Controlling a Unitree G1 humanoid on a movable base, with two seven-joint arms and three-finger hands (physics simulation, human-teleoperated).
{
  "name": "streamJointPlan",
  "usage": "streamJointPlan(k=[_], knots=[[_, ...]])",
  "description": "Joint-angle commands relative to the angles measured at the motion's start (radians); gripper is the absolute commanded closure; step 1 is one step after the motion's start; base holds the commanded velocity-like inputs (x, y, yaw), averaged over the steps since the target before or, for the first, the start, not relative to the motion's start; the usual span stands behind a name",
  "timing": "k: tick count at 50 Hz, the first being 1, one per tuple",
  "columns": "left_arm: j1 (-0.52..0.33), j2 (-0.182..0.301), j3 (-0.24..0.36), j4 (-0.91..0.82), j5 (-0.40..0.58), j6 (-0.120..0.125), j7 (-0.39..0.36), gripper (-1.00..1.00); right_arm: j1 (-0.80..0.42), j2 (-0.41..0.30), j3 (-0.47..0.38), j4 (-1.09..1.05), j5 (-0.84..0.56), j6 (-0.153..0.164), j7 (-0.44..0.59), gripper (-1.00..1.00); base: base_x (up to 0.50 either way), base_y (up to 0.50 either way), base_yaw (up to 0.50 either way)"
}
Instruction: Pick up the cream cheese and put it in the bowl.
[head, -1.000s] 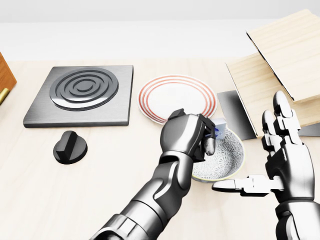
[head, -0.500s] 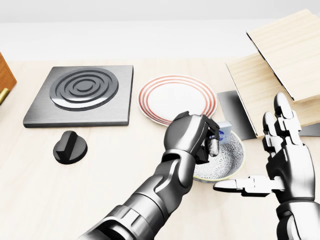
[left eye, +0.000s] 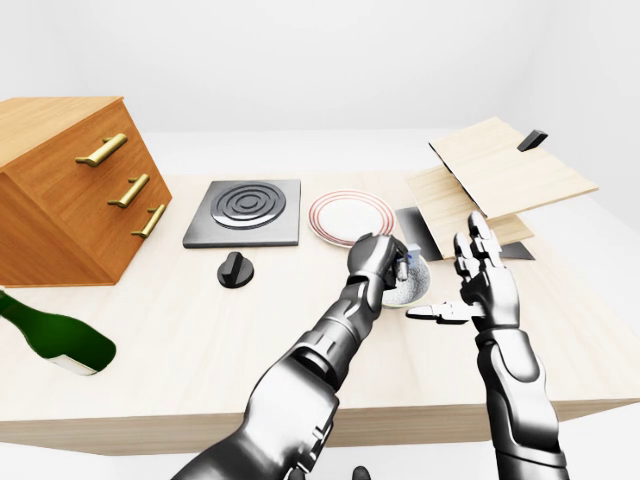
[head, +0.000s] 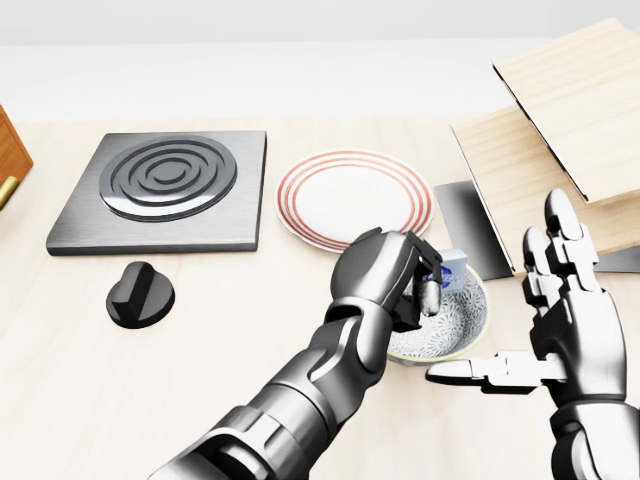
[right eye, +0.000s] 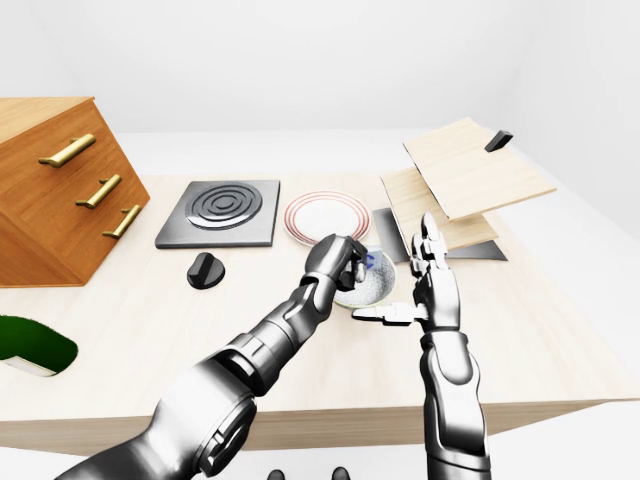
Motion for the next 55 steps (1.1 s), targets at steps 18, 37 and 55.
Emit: streamJointPlan(k=[18, 37, 55], knots=[[-0.041, 0.000, -0.002, -0.098, -0.004, 0.064, 0.021, -1.00, -0.009, 0.002, 0.019, 0.017, -0.007, 0.000, -0.003, -1.00, 0.00, 0.00, 0.00], [0.040, 0.000, -0.019, -0.309, -0.047, 0.090, -0.025, -1.00, -0.009, 0.008, 0.038, 0.012, -0.024, 0.000, -0.008, -1.00, 0.00, 0.00, 0.00], [0.249, 0.162, 0.001, -0.672, -0.117, 0.125, -0.172, -1.00, -0.004, 0.019, 0.063, -0.037, -0.055, 0.000, -0.010, -1.00, 0.00, 0.00, 0.00]])
